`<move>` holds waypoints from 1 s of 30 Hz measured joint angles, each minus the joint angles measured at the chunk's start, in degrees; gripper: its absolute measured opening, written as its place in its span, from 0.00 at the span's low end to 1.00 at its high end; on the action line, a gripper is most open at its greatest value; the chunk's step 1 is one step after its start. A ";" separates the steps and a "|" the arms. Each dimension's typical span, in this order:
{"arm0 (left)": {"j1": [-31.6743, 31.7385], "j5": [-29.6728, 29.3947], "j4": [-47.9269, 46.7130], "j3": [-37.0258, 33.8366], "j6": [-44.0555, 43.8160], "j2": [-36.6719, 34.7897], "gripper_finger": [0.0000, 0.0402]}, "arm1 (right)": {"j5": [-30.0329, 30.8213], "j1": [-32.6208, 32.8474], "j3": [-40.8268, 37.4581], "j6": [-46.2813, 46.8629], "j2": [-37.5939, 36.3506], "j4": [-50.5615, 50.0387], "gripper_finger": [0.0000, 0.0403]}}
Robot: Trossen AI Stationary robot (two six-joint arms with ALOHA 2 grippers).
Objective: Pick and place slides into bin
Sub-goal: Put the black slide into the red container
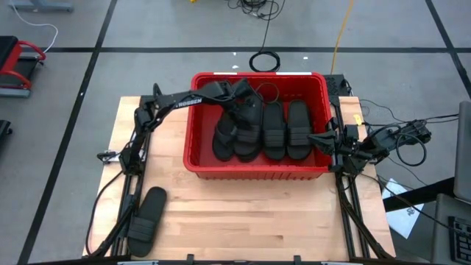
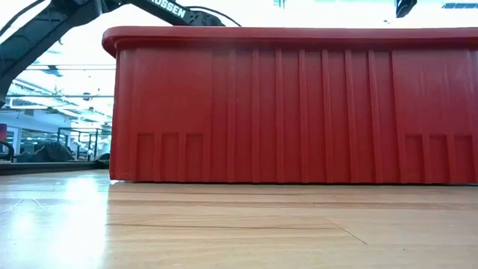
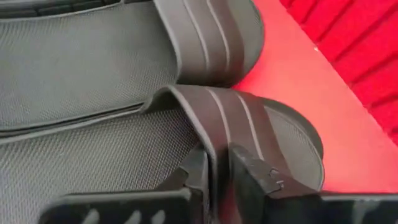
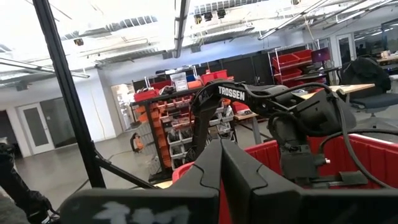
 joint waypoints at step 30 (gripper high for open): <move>-0.69 -1.88 2.14 -0.02 -15.93 -2.66 0.62 | -1.81 0.02 0.00 0.00 0.00 0.02 0.00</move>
